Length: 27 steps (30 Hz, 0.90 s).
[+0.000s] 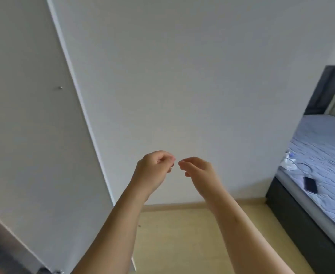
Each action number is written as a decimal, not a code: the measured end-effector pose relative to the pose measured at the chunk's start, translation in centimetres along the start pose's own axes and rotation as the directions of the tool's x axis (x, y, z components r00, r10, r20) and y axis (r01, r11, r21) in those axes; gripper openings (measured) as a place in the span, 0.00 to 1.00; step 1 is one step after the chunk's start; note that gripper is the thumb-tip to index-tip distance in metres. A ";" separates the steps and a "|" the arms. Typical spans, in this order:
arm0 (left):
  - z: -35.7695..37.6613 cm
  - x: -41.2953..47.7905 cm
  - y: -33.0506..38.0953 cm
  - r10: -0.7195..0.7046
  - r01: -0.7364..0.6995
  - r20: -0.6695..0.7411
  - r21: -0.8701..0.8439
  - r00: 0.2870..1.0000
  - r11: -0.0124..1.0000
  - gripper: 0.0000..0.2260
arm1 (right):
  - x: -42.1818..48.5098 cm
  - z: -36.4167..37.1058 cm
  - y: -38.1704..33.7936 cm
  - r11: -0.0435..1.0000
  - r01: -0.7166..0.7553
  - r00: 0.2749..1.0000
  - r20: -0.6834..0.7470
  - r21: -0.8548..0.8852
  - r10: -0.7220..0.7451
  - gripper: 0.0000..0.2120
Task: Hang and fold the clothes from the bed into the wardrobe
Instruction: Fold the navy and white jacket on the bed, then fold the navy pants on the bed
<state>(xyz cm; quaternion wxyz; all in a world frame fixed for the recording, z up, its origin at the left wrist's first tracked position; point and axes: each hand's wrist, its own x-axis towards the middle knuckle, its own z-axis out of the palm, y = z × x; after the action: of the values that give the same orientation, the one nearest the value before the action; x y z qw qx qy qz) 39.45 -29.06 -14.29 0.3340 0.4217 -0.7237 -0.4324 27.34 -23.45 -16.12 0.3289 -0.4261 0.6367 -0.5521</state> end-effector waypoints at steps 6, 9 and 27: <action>15.4 0.1 1.9 -0.014 0.027 0.295 -0.039 0.955 0.999 0.08 | -3.2 -13.5 5.8 0.989 -0.144 0.949 -0.278 0.042 0.150 0.06; 22.1 0.0 2.6 -0.039 0.061 0.395 -0.045 0.918 0.997 0.08 | -4.9 -18.9 8.7 0.973 -0.214 0.888 -0.399 0.087 0.230 0.06; 63.2 2.1 10.1 -0.083 -0.008 0.880 0.099 0.468 0.995 0.07 | -9.6 -49.7 24.7 0.790 -0.350 0.352 -0.711 0.504 0.609 0.04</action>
<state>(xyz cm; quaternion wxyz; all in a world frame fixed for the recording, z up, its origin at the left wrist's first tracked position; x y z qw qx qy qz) -18.31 -6.44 -30.35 -0.1156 0.1685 -0.8011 -0.5625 -17.26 6.88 -32.24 0.1770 0.1549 0.7289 -0.6429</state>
